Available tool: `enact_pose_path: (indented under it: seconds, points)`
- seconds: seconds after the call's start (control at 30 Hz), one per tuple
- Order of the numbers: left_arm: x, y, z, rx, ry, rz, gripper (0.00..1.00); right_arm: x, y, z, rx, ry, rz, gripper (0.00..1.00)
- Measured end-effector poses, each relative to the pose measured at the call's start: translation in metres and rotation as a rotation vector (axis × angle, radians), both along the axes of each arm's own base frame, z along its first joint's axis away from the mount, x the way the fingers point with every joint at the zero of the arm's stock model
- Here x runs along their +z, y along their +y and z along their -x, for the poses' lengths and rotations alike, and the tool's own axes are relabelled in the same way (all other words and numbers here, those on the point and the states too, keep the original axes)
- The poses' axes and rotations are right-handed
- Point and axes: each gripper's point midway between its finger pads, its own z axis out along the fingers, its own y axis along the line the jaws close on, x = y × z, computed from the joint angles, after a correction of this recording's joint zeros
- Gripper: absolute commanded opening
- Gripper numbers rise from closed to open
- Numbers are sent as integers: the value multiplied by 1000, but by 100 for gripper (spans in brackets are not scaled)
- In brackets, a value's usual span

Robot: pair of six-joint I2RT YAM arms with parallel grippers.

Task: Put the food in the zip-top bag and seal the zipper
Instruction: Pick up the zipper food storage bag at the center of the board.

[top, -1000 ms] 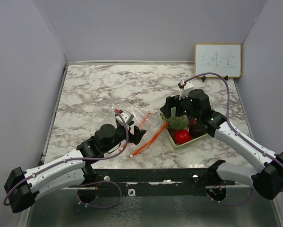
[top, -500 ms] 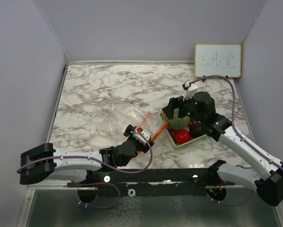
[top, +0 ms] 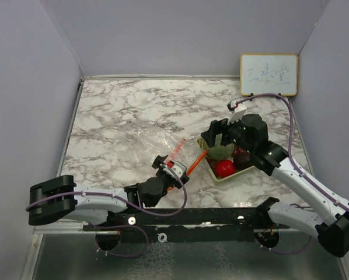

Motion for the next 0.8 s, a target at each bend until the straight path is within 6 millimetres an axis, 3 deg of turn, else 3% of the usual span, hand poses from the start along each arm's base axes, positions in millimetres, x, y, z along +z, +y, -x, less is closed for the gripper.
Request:
enact_pose_path:
  seconds: [0.1,0.33,0.57,0.7,0.8]
  points:
    - [-3,-1,6,-38,9,8,99,-1,0,0,0,2,1,100]
    - [-19,-14,23,-147,43,-15,99,-12,0,0,0,24,16,100]
    - [-46,-16,20,-126,70,-120,97,-15,0,1,0,31,20,100]
    - [-59,-15,14,-81,67,-180,90,-15,0,1,0,31,20,100]
    - [-68,-10,9,-41,55,-221,76,-15,-1,1,0,29,19,100]
